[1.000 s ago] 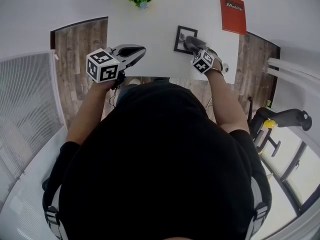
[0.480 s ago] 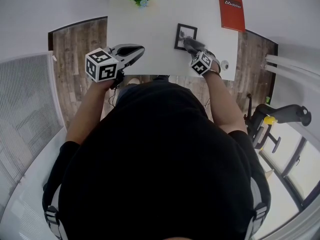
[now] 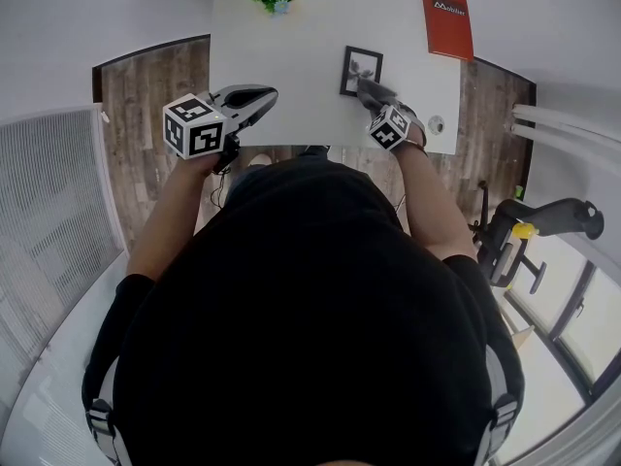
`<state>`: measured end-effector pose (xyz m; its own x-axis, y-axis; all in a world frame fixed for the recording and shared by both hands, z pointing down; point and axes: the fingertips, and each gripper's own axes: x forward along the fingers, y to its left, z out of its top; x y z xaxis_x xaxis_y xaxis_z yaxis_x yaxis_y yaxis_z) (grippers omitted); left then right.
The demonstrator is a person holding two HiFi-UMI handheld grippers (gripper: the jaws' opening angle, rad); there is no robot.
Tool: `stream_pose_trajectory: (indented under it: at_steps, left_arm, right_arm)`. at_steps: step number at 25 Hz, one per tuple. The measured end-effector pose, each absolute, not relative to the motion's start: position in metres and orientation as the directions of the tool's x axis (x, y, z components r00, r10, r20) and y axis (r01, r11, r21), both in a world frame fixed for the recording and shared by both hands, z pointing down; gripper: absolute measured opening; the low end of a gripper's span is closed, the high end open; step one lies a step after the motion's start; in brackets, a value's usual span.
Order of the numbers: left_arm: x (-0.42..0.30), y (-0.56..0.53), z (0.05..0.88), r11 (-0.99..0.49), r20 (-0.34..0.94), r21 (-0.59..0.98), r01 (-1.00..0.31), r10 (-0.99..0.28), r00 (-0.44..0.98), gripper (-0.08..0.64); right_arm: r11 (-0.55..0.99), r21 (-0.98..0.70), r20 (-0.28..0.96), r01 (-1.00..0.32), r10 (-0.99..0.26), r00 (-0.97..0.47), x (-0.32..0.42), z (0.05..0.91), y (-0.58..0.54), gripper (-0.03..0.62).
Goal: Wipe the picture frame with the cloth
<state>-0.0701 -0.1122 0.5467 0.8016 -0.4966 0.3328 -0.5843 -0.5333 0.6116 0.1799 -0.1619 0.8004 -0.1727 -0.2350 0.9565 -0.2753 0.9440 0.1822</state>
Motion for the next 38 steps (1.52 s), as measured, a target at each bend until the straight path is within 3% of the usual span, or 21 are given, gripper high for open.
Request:
stream_pose_trajectory:
  at_steps: [20,38]
  left_arm:
    - [-0.083,-0.1,0.528,-0.589,0.328,0.582,-0.561,-0.46,0.825,0.011]
    - [-0.068,-0.09,0.512,-0.692,0.323,0.54,-0.479,-0.355,0.877,0.011]
  right_arm:
    - [0.915,0.174,0.952,-0.365,-0.251,-0.175,0.179,0.784,-0.137,0.044]
    - [0.823,0.208,0.898,-0.529,-0.375,-0.231,0.19,0.719,-0.132,0.044]
